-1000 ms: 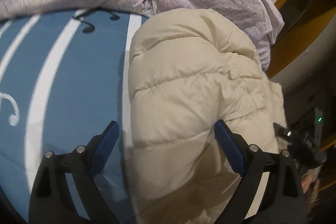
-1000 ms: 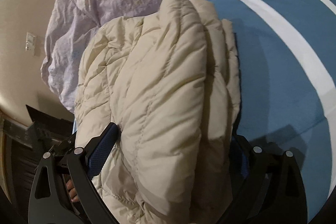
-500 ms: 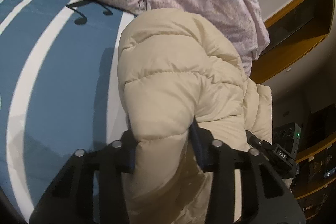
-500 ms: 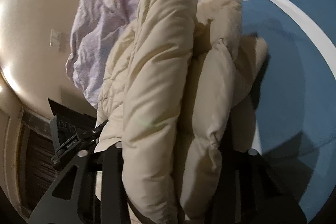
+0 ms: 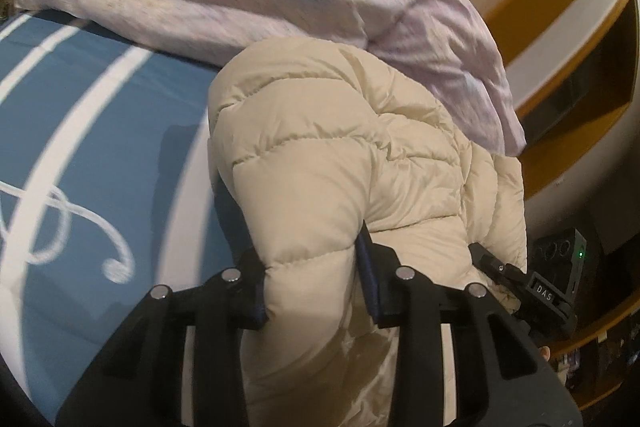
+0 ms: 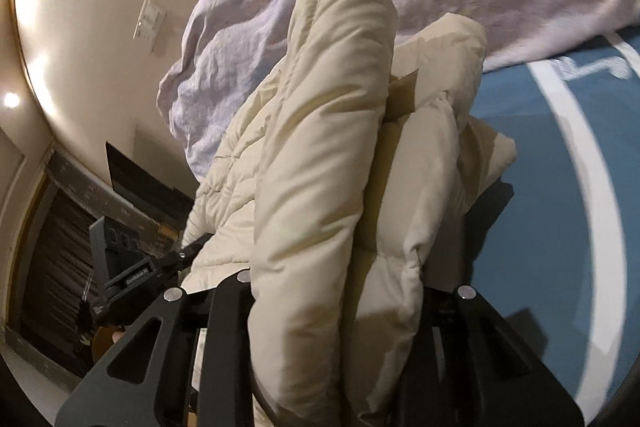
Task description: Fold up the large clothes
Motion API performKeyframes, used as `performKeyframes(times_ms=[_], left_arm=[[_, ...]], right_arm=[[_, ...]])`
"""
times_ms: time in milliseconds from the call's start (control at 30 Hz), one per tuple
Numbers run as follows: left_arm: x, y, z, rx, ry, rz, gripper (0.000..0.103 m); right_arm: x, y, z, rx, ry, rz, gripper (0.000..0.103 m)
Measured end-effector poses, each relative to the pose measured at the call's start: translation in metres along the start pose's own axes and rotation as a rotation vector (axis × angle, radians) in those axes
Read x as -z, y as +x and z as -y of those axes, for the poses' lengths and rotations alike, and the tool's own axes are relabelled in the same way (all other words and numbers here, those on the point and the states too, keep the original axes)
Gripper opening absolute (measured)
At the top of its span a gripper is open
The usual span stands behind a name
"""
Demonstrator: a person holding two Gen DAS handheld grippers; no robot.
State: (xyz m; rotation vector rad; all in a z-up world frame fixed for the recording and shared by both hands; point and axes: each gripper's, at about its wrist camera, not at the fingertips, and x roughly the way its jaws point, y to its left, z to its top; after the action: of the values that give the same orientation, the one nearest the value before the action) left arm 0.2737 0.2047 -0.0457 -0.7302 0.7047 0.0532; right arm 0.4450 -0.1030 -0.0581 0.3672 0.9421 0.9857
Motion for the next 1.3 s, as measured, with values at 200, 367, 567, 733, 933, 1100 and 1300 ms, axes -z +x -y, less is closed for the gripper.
performKeyframes(times_ms=[200,367,567,733,933,1100,1300], left_arm=[[-0.005,0.004,-0.018,-0.079,0.023,0.015,0.039],[-0.001,0.004,-0.018,-0.146,0.059,0.039,0.052],[0.000,-0.006,-0.009,-0.259,0.111,0.096,0.066],[0.000,-0.015,0.002,-0.308,0.151,0.131,0.070],[0.005,-0.018,0.031,-0.371,0.259,0.168,0.074],[0.012,-0.013,0.053,-0.408,0.349,0.190,0.078],[0.017,-0.001,0.063,-0.453,0.409,0.194,0.080]], right_arm=[[0.002,0.028,-0.004,0.156,-0.023,-0.024,0.039],[0.005,0.008,-0.001,0.282,-0.044,0.020,0.064],[0.001,-0.027,-0.012,0.416,-0.093,0.142,0.065],[0.004,-0.034,-0.038,0.427,-0.168,0.189,0.065],[0.018,-0.025,-0.068,0.426,-0.303,0.183,0.062],[0.028,-0.009,-0.082,0.435,-0.382,0.168,0.060],[0.036,0.005,-0.086,0.467,-0.438,0.169,0.060]])
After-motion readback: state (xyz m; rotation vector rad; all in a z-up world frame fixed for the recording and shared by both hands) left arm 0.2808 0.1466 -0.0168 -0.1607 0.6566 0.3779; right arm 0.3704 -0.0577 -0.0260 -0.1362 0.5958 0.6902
